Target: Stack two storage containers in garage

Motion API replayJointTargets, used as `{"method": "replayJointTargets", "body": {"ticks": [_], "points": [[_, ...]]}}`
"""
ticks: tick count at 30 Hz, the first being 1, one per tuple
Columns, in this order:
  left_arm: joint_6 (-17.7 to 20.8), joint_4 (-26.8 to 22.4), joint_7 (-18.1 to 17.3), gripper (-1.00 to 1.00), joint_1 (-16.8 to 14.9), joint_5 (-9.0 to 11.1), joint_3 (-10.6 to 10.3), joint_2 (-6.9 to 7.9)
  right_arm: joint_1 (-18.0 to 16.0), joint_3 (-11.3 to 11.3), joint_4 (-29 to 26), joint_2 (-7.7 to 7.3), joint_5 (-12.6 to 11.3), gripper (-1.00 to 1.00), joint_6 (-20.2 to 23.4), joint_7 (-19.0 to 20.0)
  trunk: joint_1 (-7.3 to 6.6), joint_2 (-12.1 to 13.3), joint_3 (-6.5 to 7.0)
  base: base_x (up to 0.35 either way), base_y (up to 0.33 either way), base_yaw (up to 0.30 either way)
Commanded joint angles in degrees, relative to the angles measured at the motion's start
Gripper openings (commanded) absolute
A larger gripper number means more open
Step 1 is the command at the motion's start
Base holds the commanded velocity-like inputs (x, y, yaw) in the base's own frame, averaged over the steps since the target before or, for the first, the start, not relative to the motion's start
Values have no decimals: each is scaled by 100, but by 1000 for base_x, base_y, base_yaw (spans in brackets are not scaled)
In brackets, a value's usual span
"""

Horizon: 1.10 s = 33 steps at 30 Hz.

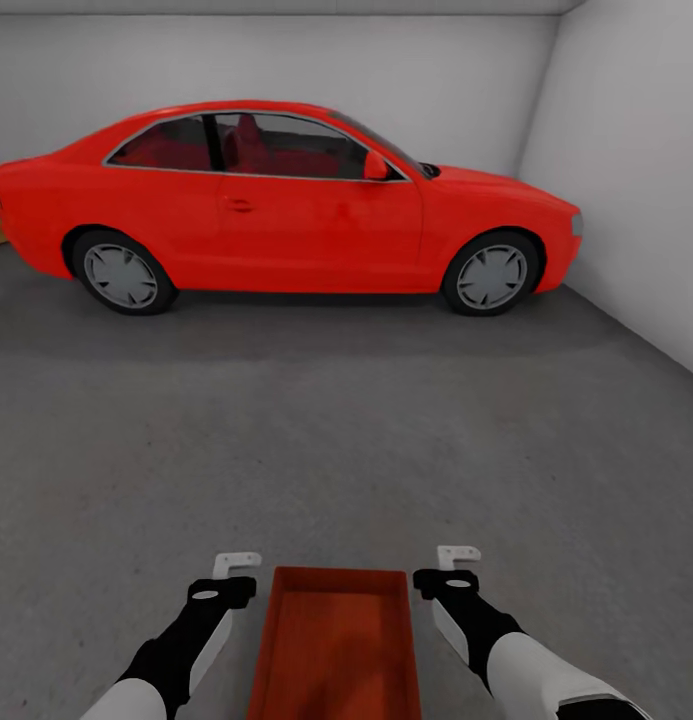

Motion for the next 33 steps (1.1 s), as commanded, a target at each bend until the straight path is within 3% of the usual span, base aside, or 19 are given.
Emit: {"method": "replayJointTargets", "body": {"ticks": [1,9,14,22,33], "points": [[26,-7,52,100,-2,61,-40,6,0,39,-12,-9,-28,100,41,-30,-23,39,14,0,0,0],[22,3,46,100,0,61,-33,6,0,35,8,-25,-28,100,34,-37,-199,360,158,0,0,0],[17,49,43,100,3,52,-33,13,0,31,53,-122,-34,100,-95,-35,-309,561,247,0,0,0],[-24,464,51,100,4,45,-25,44,4,31,116,-254,-68,100,-150,-35,-484,882,391,0,0,0],[-89,1304,46,100,5,54,-16,192,38,29,727,-358,-39,100,-241,-35,-726,1323,588,0,0,0]]}}
